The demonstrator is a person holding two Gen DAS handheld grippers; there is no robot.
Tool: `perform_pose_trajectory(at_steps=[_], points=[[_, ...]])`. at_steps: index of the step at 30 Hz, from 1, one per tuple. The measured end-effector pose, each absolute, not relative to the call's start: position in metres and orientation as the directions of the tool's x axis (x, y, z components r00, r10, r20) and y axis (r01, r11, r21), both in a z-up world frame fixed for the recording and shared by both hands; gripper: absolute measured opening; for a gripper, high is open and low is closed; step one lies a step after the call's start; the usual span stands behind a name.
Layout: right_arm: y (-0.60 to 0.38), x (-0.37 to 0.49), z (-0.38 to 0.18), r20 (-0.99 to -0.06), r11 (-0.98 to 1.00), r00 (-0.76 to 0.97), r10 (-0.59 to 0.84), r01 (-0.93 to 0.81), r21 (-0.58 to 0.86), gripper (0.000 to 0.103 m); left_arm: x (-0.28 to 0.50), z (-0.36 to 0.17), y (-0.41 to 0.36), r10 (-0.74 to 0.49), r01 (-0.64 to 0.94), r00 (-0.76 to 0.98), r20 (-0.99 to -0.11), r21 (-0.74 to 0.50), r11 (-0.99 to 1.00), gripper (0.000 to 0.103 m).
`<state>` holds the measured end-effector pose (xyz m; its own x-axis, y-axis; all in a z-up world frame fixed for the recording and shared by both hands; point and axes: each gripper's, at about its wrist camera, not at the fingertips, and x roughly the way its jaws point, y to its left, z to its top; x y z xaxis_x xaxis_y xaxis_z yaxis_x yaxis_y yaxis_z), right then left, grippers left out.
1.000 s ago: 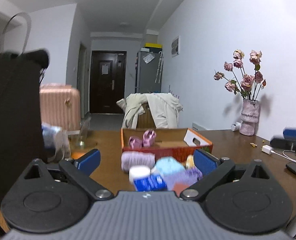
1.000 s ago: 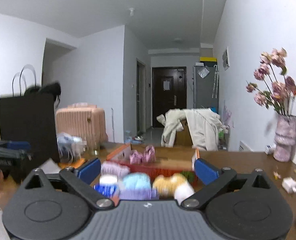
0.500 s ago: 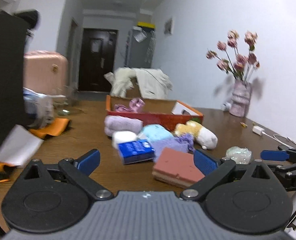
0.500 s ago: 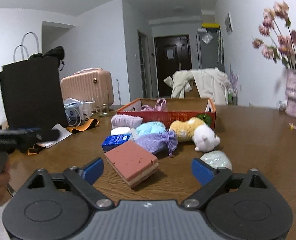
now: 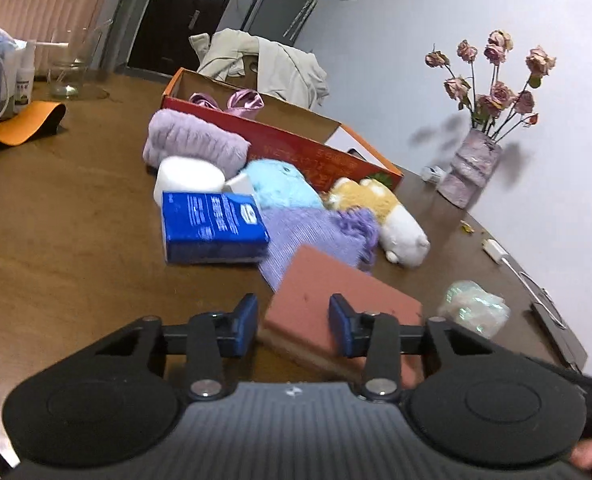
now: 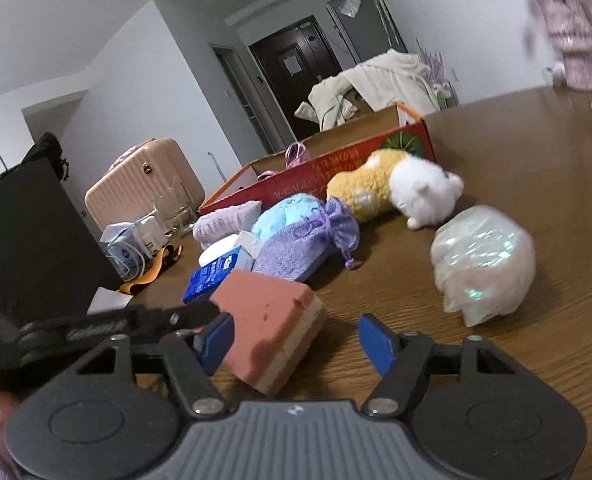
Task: Organize soft objects
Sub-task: 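Close both grippers on the pink sponge and lift it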
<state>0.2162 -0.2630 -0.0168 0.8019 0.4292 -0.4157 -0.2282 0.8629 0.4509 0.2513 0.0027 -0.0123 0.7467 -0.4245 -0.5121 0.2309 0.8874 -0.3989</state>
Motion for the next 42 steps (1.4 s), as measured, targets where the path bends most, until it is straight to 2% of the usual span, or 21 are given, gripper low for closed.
perform_pose_trajectory(at_steps=[2,5,9,11,14,15,17,20,21,24,28,31,34,36,38,42], points=[[-0.259,0.218,-0.017,-0.424,0.856,0.786,0.451,-0.246,0.454,0.046,0.237,-0.012,0.003,-0.447,0.241,0.735,-0.51,-0.42,0.875,0.039],[-0.25,0.214,-0.017,-0.439,0.855,0.763,0.474,-0.278,0.438,0.033,0.218,-0.008,0.0,-0.473,0.251,0.721,-0.507,-0.445,0.86,0.037],[-0.244,0.205,-0.012,-0.438,0.849,0.749,0.496,-0.312,0.427,0.028,0.194,0.003,-0.008,-0.506,0.301,0.722,-0.472,-0.445,0.844,0.037],[-0.246,0.203,-0.011,-0.436,0.862,0.767,0.47,-0.294,0.413,0.027,0.19,0.008,-0.008,-0.456,0.289,0.77,-0.447,-0.392,0.873,0.039],[-0.257,0.207,-0.011,-0.432,0.866,0.788,0.439,-0.242,0.437,0.03,0.204,0.011,-0.002,-0.363,0.242,0.829,-0.426,-0.313,0.919,0.049],[-0.261,0.21,-0.011,-0.419,0.856,0.791,0.446,-0.24,0.458,0.03,0.213,0.01,-0.001,-0.359,0.239,0.83,-0.427,-0.309,0.92,0.049],[-0.263,0.216,-0.013,-0.406,0.846,0.794,0.452,-0.236,0.478,0.04,0.232,0.004,0.002,-0.356,0.218,0.817,-0.454,-0.328,0.919,0.049],[-0.263,0.226,-0.018,-0.416,0.831,0.783,0.463,-0.219,0.511,0.041,0.252,-0.008,0.002,-0.421,0.236,0.775,-0.472,-0.402,0.885,0.05],[-0.262,0.228,-0.02,-0.417,0.82,0.774,0.476,-0.219,0.529,0.041,0.256,-0.012,0.0,-0.425,0.222,0.754,-0.501,-0.415,0.883,0.042],[-0.261,0.223,-0.02,-0.439,0.839,0.774,0.457,-0.211,0.502,0.042,0.235,-0.01,-0.006,-0.422,0.236,0.754,-0.504,-0.392,0.889,0.041],[-0.271,0.212,-0.022,-0.457,0.838,0.756,0.468,-0.216,0.502,0.042,0.192,-0.01,-0.011,-0.474,0.27,0.714,-0.516,-0.421,0.866,0.042],[-0.275,0.205,-0.02,-0.457,0.847,0.763,0.457,-0.217,0.484,0.042,0.175,-0.007,-0.009,-0.458,0.255,0.742,-0.49,-0.425,0.868,0.044],[-0.273,0.205,-0.018,-0.455,0.852,0.761,0.462,-0.237,0.467,0.042,0.179,-0.002,-0.009,-0.42,0.233,0.776,-0.47,-0.406,0.884,0.048],[-0.27,0.205,-0.018,-0.452,0.847,0.755,0.475,-0.253,0.467,0.042,0.192,-0.002,-0.01,-0.393,0.191,0.765,-0.51,-0.402,0.895,0.048],[-0.267,0.204,-0.02,-0.453,0.851,0.757,0.471,-0.255,0.46,0.04,0.198,-0.004,-0.01,-0.398,0.19,0.761,-0.512,-0.411,0.891,0.048],[-0.268,0.202,-0.022,-0.444,0.845,0.762,0.472,-0.246,0.476,0.039,0.206,-0.015,-0.008,-0.438,0.189,0.72,-0.537,-0.456,0.87,0.037]])
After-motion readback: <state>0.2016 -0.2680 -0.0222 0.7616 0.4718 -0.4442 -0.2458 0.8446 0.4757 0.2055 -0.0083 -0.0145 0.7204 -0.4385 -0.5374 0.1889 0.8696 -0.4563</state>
